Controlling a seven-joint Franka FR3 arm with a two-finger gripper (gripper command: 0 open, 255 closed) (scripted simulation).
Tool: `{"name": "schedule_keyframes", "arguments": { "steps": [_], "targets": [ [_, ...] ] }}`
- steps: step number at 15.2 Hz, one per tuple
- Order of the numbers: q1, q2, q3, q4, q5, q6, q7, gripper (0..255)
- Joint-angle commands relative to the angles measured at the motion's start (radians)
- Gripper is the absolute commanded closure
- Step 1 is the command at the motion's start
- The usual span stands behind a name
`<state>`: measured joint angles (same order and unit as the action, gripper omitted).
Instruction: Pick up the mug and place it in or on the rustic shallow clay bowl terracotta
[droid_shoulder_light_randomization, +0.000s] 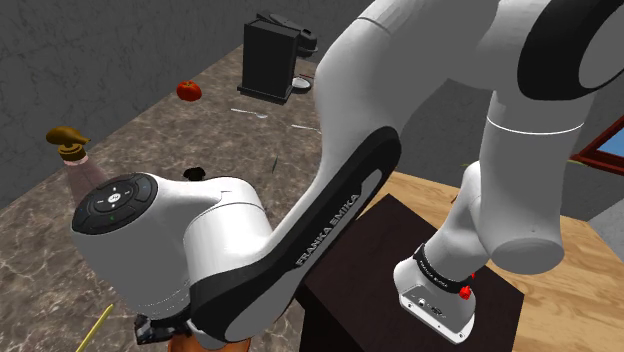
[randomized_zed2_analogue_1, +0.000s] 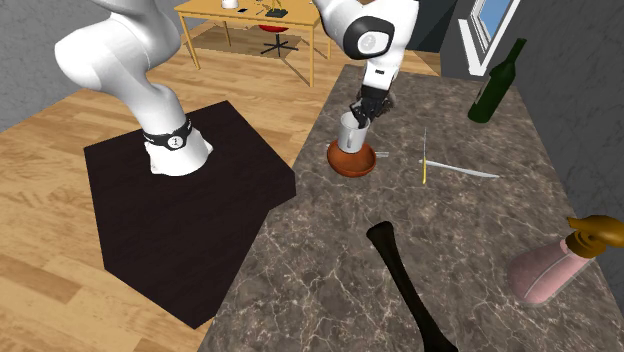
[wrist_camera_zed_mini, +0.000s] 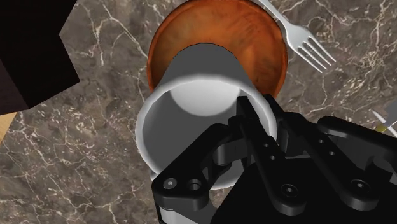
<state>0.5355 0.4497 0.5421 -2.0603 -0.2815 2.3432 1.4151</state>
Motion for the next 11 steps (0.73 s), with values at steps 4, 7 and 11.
{"name": "schedule_keyframes", "arguments": {
  "steps": [4,7,11],
  "targets": [
    [0.020,0.054,-0.027,0.002,-0.038,0.048,0.023,255],
    [0.024,0.064,-0.032,0.002,-0.044,0.056,0.027,255],
    [0.024,0.064,-0.032,0.002,-0.044,0.056,0.027,255]
  ]
}}
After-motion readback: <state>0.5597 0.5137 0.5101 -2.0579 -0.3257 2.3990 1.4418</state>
